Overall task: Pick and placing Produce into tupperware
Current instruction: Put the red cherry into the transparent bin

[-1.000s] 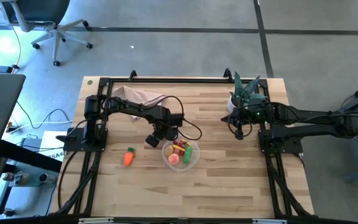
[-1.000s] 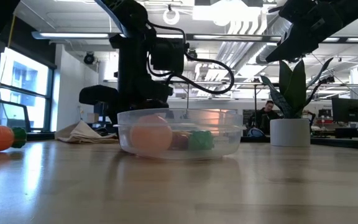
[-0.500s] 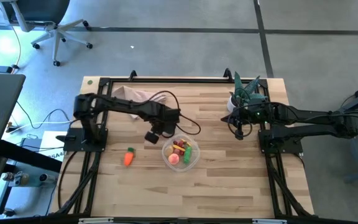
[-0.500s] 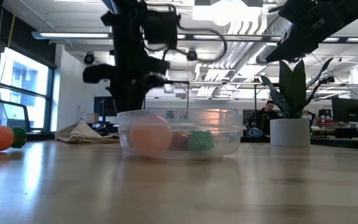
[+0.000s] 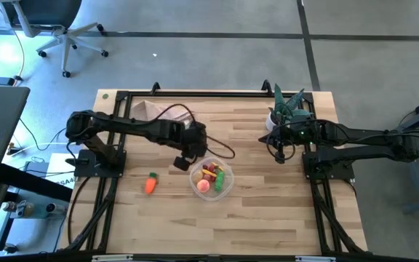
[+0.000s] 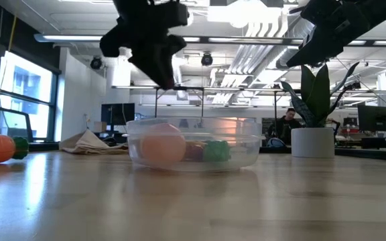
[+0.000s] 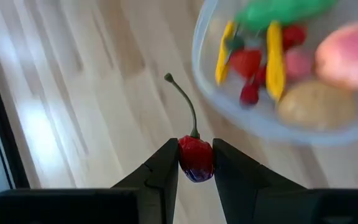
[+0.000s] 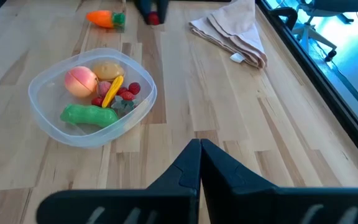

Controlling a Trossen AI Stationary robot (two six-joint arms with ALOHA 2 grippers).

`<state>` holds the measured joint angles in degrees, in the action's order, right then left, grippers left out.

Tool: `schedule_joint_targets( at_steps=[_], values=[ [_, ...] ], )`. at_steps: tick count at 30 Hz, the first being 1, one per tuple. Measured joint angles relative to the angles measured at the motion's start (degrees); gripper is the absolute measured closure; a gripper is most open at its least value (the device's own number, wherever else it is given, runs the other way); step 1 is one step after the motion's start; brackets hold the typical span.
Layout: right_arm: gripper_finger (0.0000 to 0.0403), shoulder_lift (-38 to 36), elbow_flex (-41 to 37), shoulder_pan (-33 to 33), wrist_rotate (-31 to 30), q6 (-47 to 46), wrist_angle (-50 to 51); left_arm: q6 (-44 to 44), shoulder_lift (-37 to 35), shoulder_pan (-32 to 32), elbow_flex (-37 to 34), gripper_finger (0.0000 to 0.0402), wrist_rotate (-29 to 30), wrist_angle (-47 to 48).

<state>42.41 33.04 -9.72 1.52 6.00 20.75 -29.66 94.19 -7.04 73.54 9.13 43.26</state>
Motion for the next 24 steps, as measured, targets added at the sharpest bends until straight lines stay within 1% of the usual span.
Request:
schedule_joint_targets(
  at_steps=[5, 11, 20, 24],
  values=[
    [0.0403, 0.00, 0.00, 0.02, 0.01, 0.01, 0.02, -1.81, 1.96, 4.57, 0.02, 0.0316, 1.10, -5.38],
    [0.0403, 0.00, 0.00, 0.02, 0.00, 0.00, 0.06, -1.99, 7.33, 8.48, 0.00, 0.0316, 1.99, -9.87],
    [0.0403, 0.00, 0.00, 0.00, 0.00, 0.00, 0.02, -0.28, 12.77, 8.52, 0.00, 0.0316, -0.15, -10.75],
    [0.0403, 0.00, 0.00, 0.02, 0.02, 0.01, 0.01, -0.12, 13.65, 8.56, 0.02, 0.0316, -0.71, -10.72]
  ],
)
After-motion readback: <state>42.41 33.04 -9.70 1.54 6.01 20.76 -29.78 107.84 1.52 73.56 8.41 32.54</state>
